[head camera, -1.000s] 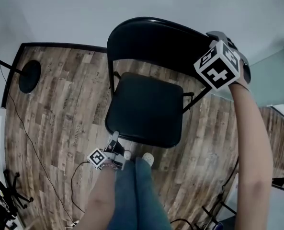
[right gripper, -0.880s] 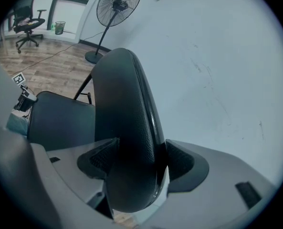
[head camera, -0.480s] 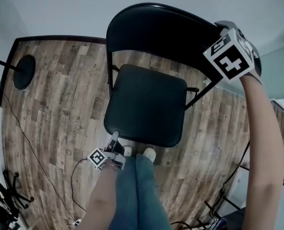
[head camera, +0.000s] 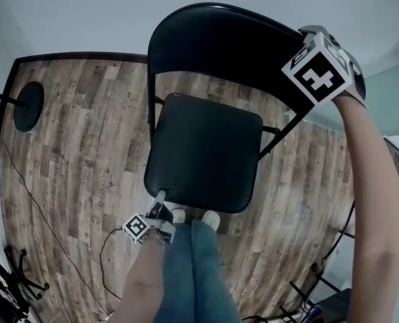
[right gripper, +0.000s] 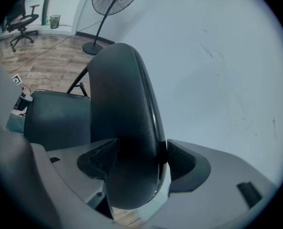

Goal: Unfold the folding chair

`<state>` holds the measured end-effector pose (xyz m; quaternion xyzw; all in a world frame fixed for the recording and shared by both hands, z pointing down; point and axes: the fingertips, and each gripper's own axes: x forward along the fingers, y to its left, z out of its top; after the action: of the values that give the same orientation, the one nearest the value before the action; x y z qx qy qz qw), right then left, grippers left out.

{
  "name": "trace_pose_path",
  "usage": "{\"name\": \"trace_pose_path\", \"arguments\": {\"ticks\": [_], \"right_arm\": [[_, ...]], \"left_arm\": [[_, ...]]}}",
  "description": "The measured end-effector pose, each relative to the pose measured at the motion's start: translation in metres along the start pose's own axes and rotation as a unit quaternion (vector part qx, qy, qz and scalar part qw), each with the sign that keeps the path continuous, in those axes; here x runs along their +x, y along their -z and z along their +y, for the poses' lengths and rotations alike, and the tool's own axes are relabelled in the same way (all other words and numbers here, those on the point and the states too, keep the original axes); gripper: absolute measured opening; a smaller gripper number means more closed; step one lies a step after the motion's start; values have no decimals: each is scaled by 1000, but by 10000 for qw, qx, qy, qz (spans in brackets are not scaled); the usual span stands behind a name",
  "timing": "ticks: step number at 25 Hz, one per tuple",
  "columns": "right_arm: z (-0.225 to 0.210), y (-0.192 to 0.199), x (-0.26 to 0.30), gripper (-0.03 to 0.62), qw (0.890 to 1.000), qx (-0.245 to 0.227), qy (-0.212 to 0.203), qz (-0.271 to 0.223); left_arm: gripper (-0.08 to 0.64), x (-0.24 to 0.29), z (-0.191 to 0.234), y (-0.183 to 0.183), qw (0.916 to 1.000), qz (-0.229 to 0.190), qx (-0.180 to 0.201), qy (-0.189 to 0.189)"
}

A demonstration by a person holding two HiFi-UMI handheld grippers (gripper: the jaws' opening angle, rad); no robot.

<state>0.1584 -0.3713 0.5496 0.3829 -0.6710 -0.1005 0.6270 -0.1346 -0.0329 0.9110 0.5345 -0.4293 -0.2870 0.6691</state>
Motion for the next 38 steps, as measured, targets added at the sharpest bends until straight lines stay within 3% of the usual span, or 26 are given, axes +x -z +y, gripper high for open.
{"name": "trace_pose_path", "arguments": {"ticks": [2,5,7,11,15,21,32,38], "right_arm": [[-1,-1,7,310,9998,-151,127,52],[3,-8,17,297,9948,-832,565,139],[7,-8,21,299,9919,-1032,711,220],[4,-8,20,299,9919,-964,797,217],[8,-6,19,299,9914,-920,892,250],[10,-3,7,298,9899,-738,1194,183],[18,10,-49,298,9930,-529,1042,183],[11,29,-97,298,9948,-313,928,270]], "left_arm": [[236,2,13,0,9999,60,33,-155],[252,0,34,2,9988,228,37,-424],[255,-3,38,4,9986,285,77,-444],[258,-1,41,2,9978,277,64,-600],[304,-11,48,4,9921,248,19,-1232],[401,-21,44,5,9768,416,380,-2067],[440,-12,-45,17,9663,917,843,-2254],[440,-28,-103,20,9549,1325,1236,-2353]]}}
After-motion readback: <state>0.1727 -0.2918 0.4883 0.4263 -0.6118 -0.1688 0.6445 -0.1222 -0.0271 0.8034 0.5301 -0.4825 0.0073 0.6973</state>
